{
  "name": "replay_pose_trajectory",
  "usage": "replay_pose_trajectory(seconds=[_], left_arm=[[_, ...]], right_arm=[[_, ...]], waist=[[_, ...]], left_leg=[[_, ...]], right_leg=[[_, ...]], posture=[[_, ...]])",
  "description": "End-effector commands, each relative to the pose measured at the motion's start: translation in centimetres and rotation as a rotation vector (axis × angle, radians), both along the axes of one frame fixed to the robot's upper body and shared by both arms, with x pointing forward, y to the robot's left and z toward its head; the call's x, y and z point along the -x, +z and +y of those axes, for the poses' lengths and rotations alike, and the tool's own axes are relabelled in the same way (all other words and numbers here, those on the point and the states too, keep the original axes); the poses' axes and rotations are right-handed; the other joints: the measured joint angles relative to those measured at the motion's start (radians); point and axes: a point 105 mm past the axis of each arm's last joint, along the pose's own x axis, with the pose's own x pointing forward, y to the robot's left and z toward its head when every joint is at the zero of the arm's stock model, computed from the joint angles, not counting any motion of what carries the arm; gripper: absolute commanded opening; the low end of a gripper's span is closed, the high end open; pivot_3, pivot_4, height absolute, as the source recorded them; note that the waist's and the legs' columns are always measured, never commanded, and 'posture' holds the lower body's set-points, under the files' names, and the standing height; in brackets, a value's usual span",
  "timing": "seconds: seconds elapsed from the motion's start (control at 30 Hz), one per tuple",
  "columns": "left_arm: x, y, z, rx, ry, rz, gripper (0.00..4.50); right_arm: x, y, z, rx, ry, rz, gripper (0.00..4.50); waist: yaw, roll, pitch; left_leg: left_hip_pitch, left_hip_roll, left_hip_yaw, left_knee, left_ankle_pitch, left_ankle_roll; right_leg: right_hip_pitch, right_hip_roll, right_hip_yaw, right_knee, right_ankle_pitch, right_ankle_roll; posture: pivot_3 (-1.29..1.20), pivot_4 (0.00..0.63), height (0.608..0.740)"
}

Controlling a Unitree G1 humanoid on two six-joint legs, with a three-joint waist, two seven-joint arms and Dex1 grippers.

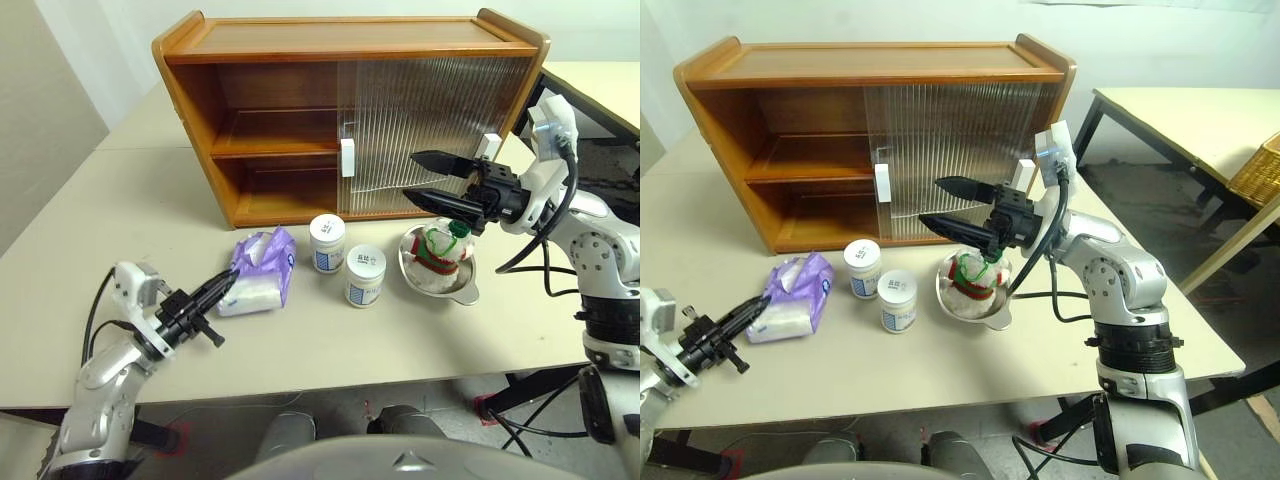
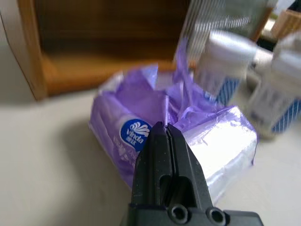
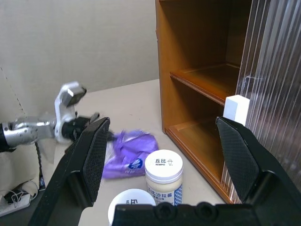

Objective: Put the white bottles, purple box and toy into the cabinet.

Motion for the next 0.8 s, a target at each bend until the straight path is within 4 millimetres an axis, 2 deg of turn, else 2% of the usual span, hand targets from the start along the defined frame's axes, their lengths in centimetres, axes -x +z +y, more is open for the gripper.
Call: replay_pose_trajectory(seconds=[0.03, 0.27, 0.43, 0.53, 0.7, 0.8], left_arm=[[-0.7, 3.1, -0.5, -0.010, -0.025, -0.070, 0.02], [-2.1, 7.1, -1.9, -0.004, -0.083, -0.154, 0.02], [-2.9, 9.4, -2.4, 0.043, -0.091, -0.210, 0.02], [-3.6, 11.4, -2.4, 0.091, -0.086, -0.259, 0.02], [-4.5, 13.2, -2.3, 0.148, -0.070, -0.297, 0.02], [-5.8, 14.4, -2.6, 0.169, -0.065, -0.327, 0.02]], right_arm=[[-0.1, 0.0, 0.2, 0.013, 0.003, -0.014, 4.50], [-0.2, -0.1, 0.4, 0.010, 0.005, -0.015, 4.50], [-0.2, -0.1, 0.4, 0.008, 0.003, -0.016, 4.50], [-0.2, -0.2, 0.4, 0.008, -0.001, -0.015, 4.50], [-0.1, -0.2, 0.3, 0.008, -0.005, -0.015, 4.50], [-0.1, -0.2, 0.2, 0.008, -0.010, -0.016, 4.50]], waist=[[0.000, 0.000, 0.000], [0.001, 0.000, 0.000], [0.001, -0.001, 0.000], [0.001, -0.001, 0.001], [0.001, -0.001, 0.001], [0.003, -0.002, 0.001]], left_leg=[[0.000, 0.000, 0.001, 0.000, 0.000, 0.000], [0.003, 0.000, 0.002, 0.000, 0.000, 0.000], [0.006, 0.000, 0.002, 0.000, 0.000, 0.000], [0.006, 0.000, 0.002, 0.000, 0.000, 0.000], [0.006, 0.000, 0.003, 0.000, 0.000, 0.000], [0.006, 0.000, 0.003, 0.001, 0.000, 0.000]], right_leg=[[0.000, 0.000, 0.000, 0.000, 0.000, 0.000], [0.002, 0.000, 0.001, 0.000, 0.001, 0.001], [0.006, 0.000, 0.001, 0.000, 0.001, 0.001], [0.006, 0.000, 0.001, 0.000, 0.001, 0.001], [0.006, 0.000, 0.002, 0.000, 0.001, 0.002], [0.006, 0.000, 0.001, 0.000, 0.001, 0.003]], posture=[[0.02, 0.000, 0.740], [0.02, 0.000, 0.740], [0.02, 0.000, 0.740], [0.02, 0.000, 0.740], [0.00, 0.000, 0.740], [0.00, 0.000, 0.740]])
